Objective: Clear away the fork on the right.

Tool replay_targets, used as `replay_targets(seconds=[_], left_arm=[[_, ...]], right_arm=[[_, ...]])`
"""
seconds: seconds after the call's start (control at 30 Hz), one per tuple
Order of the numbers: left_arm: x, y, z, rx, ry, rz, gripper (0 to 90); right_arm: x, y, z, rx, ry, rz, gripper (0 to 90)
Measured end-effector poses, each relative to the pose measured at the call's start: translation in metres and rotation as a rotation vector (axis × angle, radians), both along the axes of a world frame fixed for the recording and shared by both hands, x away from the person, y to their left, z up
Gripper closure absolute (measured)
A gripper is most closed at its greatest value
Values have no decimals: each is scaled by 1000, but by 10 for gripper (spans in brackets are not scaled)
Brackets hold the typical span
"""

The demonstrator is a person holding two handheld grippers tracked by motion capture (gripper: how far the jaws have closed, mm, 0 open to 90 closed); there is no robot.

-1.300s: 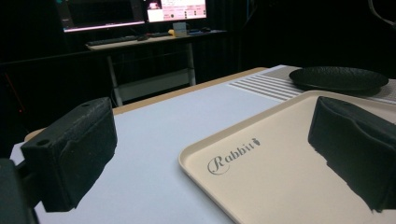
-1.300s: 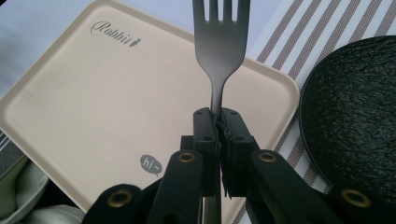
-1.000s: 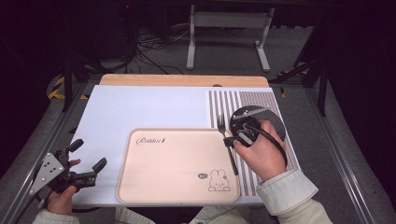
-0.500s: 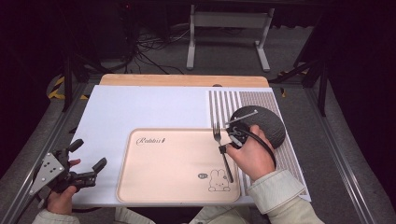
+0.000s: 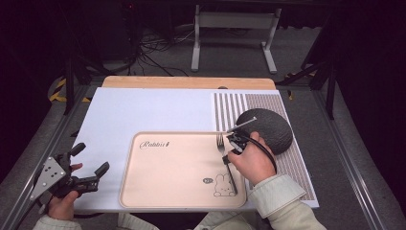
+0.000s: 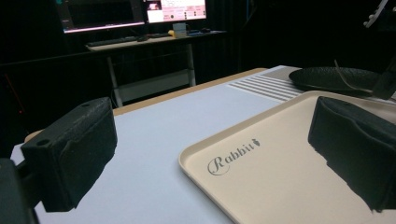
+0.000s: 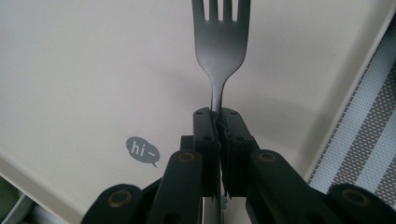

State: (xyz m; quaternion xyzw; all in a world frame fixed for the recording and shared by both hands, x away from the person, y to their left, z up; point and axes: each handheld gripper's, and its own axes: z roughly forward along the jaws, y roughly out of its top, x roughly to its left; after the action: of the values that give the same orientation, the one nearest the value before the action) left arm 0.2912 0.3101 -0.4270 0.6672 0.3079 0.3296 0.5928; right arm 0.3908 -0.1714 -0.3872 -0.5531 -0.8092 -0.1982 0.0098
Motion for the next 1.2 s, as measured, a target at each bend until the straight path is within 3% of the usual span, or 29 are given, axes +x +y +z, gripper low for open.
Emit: replay_targets(seconds=[0.6, 1.2], left_arm=[[0, 0, 0, 0, 1, -2, 21], [0, 0, 0, -2, 0, -2, 21]], right_arm=[[13, 2, -24, 18, 22, -22, 862], [16, 3, -31, 2, 22, -28, 859]])
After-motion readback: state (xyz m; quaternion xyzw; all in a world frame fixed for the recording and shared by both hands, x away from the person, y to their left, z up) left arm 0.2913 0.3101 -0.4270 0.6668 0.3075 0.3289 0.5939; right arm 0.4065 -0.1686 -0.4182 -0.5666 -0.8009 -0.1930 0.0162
